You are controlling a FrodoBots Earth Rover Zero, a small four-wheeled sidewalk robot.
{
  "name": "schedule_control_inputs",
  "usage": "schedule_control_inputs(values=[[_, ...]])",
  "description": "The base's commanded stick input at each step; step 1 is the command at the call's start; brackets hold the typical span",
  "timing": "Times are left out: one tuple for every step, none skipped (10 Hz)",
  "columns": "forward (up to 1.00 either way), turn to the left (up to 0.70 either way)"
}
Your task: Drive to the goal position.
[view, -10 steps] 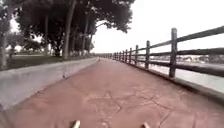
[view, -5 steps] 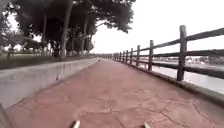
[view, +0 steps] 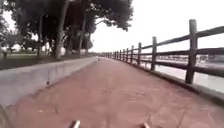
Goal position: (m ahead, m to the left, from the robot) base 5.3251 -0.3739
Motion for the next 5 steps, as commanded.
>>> schedule_control_inputs(values=[[0.7, 0.0], [0.7, 0.0], [0.7, 0.0], [0.7, 0.0], [0.7, 0.0]])
